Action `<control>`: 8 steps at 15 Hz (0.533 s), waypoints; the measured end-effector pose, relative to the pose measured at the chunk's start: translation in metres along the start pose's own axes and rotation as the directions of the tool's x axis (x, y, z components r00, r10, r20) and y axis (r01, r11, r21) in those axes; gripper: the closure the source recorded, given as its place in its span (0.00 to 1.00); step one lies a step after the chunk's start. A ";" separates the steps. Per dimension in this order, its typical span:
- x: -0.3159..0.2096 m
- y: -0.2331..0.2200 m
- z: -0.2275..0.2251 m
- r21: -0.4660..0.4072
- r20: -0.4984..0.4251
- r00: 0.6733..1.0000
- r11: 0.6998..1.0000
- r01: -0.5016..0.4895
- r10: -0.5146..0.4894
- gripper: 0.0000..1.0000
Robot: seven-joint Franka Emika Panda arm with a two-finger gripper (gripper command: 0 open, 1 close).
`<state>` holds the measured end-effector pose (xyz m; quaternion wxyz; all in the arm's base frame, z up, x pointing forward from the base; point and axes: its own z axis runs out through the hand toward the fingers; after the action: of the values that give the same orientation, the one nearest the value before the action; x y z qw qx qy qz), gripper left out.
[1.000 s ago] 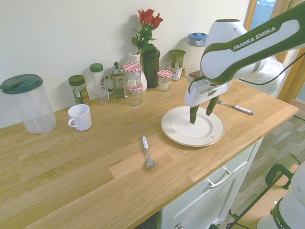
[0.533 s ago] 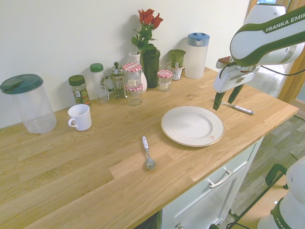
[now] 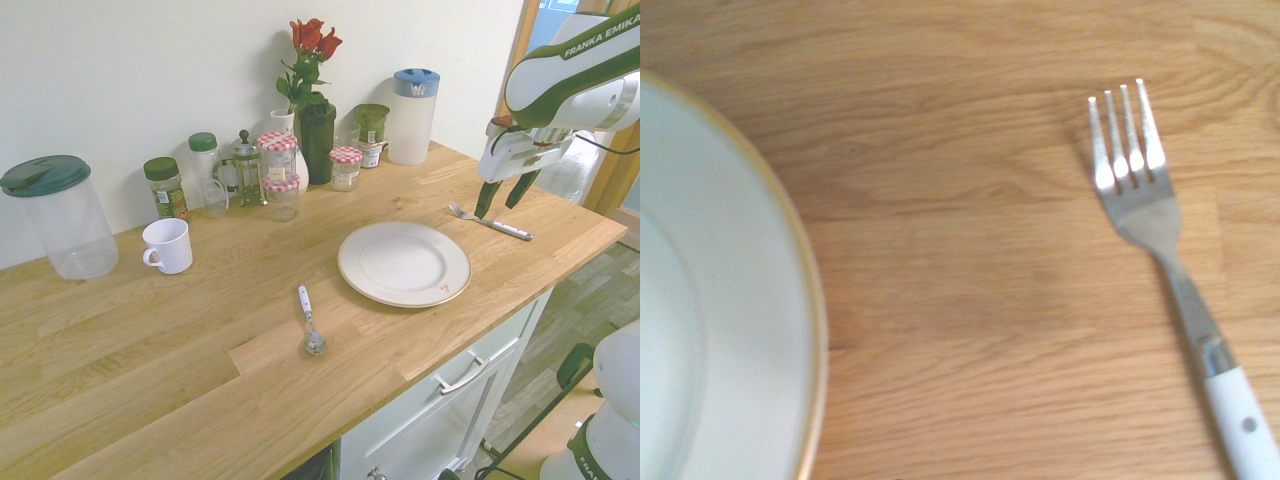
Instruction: Put the fork into the plate
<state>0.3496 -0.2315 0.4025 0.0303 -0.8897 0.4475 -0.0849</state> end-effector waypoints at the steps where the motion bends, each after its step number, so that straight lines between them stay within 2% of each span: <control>1: 0.008 0.002 0.006 -0.017 -0.007 1.000 1.000 0.002 -0.002 0.00; 6: 0.032 0.013 0.035 -0.113 -0.005 0.999 0.993 0.032 -0.033 0.00; 7: 0.033 0.014 0.042 -0.131 0.004 0.999 0.991 0.042 -0.042 1.00; 8: 0.034 0.016 0.047 -0.141 0.013 0.999 0.989 0.051 -0.050 1.00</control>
<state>0.3656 -0.2694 0.3580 -0.0329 -0.9011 0.4296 -0.0492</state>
